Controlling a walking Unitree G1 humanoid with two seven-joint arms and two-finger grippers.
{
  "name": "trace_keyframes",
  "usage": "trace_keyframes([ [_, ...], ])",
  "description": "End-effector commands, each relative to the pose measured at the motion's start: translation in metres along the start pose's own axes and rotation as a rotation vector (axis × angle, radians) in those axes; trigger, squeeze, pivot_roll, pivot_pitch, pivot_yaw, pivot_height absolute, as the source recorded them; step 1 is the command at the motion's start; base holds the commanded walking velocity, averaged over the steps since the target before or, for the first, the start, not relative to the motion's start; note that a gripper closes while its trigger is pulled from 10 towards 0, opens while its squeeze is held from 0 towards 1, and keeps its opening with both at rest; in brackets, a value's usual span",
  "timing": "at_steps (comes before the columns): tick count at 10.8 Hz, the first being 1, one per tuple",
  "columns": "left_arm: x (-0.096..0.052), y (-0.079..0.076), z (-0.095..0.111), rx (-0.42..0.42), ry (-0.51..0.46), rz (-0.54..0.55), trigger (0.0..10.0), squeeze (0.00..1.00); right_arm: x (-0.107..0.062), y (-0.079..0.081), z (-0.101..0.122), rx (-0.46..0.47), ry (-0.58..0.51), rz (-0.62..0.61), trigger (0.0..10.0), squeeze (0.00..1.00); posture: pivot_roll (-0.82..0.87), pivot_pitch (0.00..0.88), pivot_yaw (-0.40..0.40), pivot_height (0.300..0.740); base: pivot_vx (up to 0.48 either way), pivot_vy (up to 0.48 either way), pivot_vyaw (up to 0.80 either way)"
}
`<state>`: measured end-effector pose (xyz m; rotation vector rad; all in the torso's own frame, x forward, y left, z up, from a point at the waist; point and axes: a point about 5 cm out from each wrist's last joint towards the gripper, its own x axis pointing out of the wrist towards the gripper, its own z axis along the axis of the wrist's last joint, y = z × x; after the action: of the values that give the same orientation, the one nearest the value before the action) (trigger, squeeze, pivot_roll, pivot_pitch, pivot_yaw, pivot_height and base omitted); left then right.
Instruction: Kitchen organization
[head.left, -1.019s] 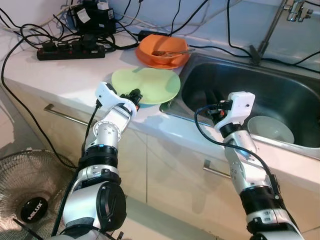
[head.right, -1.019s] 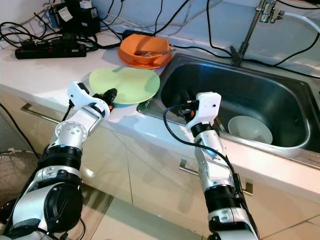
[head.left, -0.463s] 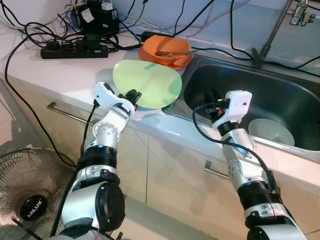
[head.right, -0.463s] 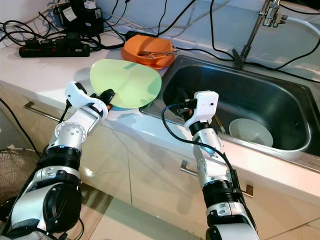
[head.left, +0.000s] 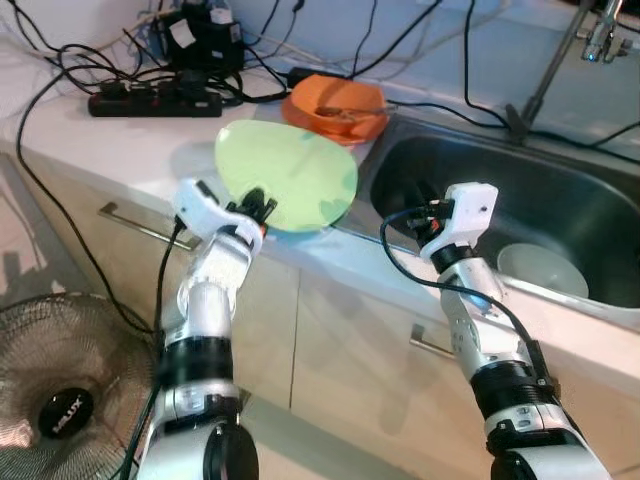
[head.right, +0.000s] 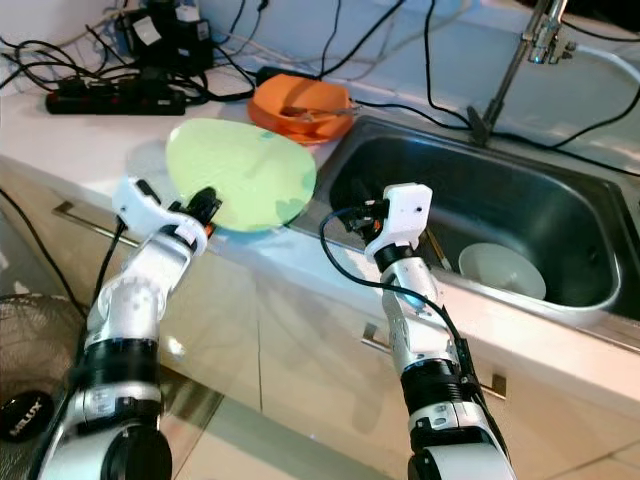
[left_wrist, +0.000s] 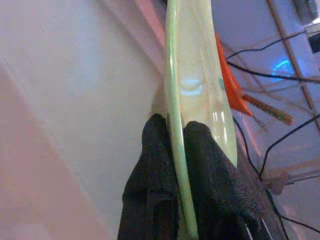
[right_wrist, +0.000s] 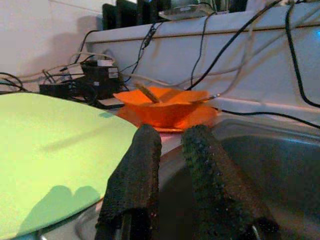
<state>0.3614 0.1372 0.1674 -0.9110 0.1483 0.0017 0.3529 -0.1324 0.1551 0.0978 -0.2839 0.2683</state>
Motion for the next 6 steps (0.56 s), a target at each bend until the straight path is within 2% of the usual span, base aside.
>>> trace_keyframes([
  [1, -0.002, 0.007, -0.011, 0.04, 0.034, 0.047, 0.0, 0.0, 0.002, -0.002, 0.002, -0.006, -0.007, -0.002, 10.0, 0.0, 0.26, 0.0, -0.075, 0.74, 0.0, 0.0, 0.0],
  [2, -0.014, -0.02, 0.008, 0.131, -0.198, -0.144, 0.0, 0.0, 0.005, -0.001, 0.005, -0.003, -0.013, 0.003, 10.0, 0.0, 0.26, 0.0, -0.079, 0.74, 0.0, 0.0, 0.0],
  [3, -0.021, -0.039, 0.013, 0.196, -0.263, -0.244, 3.5, 0.0, 0.006, -0.001, 0.006, -0.004, -0.017, 0.003, 10.0, 0.0, 0.25, 0.0, -0.078, 0.74, 0.0, 0.0, 0.0],
  [4, -0.023, -0.044, 0.015, 0.204, -0.291, -0.264, 10.0, 0.0, 0.007, -0.002, 0.007, 0.01, -0.02, -0.002, 10.0, 0.0, 0.25, 0.0, -0.077, 0.74, 0.0, 0.0, 0.0],
  [6, -0.025, -0.051, 0.014, 0.18, -0.32, -0.318, 10.0, 0.0, 0.011, -0.003, 0.015, 0.036, -0.036, -0.006, 10.0, 0.0, 0.24, 0.0, -0.076, 0.74, 0.0, 0.0, 0.0],
])
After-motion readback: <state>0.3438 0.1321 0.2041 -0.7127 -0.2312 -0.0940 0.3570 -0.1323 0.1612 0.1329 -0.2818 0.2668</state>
